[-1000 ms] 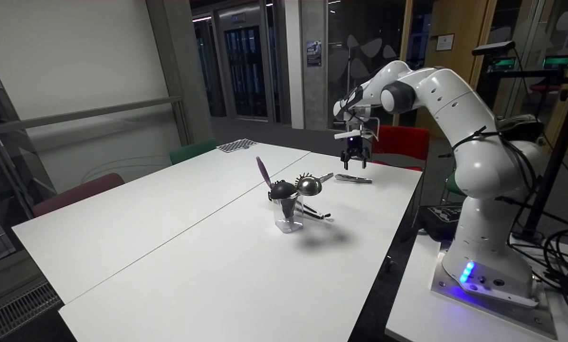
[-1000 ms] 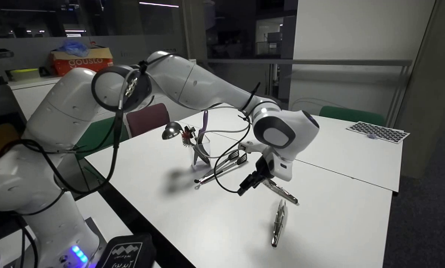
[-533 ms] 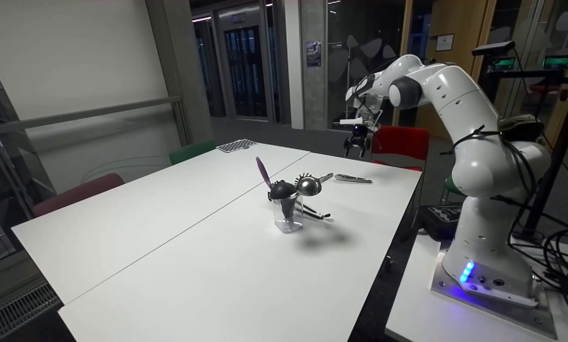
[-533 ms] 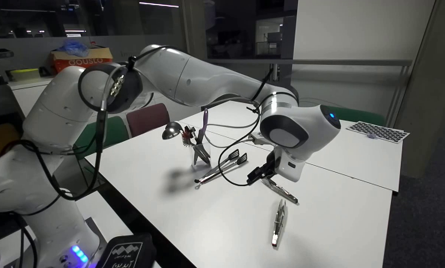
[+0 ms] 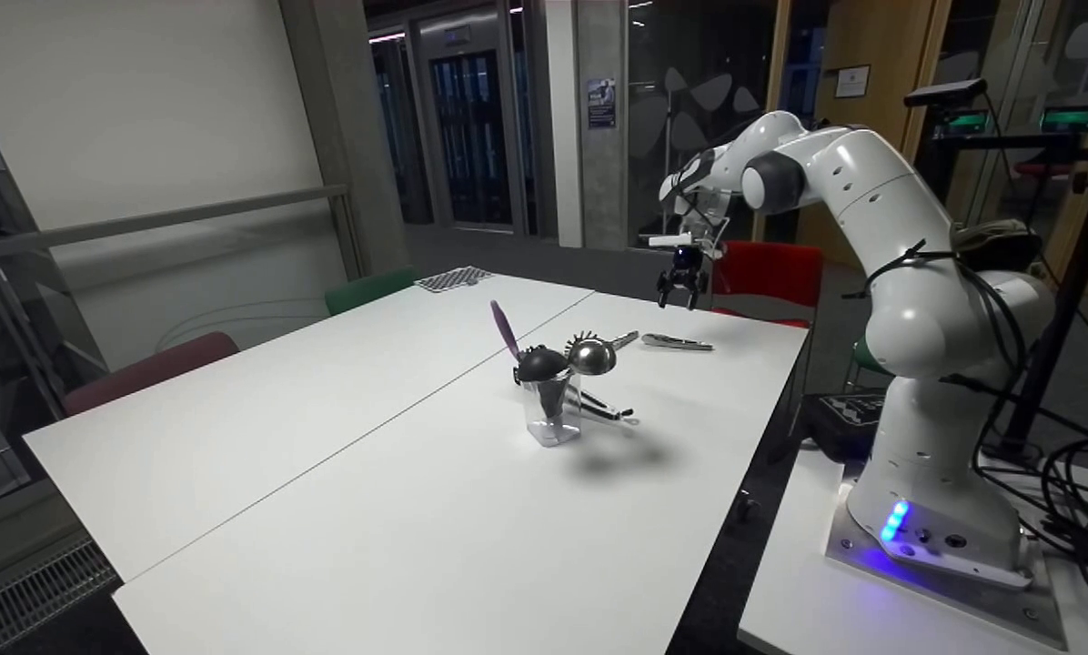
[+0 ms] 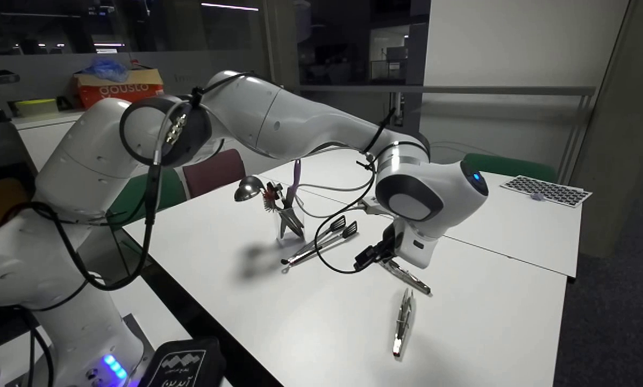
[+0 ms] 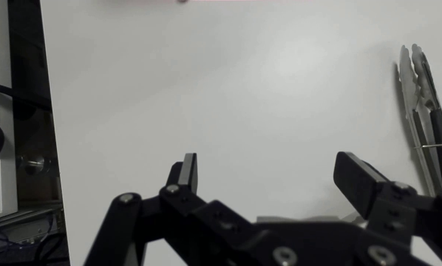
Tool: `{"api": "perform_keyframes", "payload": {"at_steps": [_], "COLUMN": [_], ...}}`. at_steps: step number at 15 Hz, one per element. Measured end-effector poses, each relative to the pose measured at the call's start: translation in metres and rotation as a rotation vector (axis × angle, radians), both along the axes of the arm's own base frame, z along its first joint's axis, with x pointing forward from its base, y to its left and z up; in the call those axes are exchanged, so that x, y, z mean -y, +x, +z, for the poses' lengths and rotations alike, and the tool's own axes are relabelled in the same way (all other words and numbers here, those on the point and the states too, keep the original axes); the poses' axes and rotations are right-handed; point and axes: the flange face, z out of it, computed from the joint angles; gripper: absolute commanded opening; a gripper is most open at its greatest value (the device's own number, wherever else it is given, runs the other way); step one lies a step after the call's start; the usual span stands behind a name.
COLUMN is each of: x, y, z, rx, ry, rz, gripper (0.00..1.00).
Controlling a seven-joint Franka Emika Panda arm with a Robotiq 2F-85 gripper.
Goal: Pick the object on the right and put it in the holder
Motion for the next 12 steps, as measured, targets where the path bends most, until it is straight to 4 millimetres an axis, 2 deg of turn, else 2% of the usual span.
{"api": "perform_keyframes", "payload": {"at_steps": [3, 6, 9, 12], "x": [0.008, 0.028, 0.056, 0.081], "y": [0.009, 0.011, 0.001, -0.013], "z": [-0.012, -0.031, -0.046, -0.05], "rx": [-0.013, -0.021, -0.032, -0.047], "ry": [-0.023, -0.046, -0.085, -0.14], "rz": [-0.158, -0.316, -0.474, -0.629], "gripper": [1.0, 1.0, 1.0, 1.0]}}
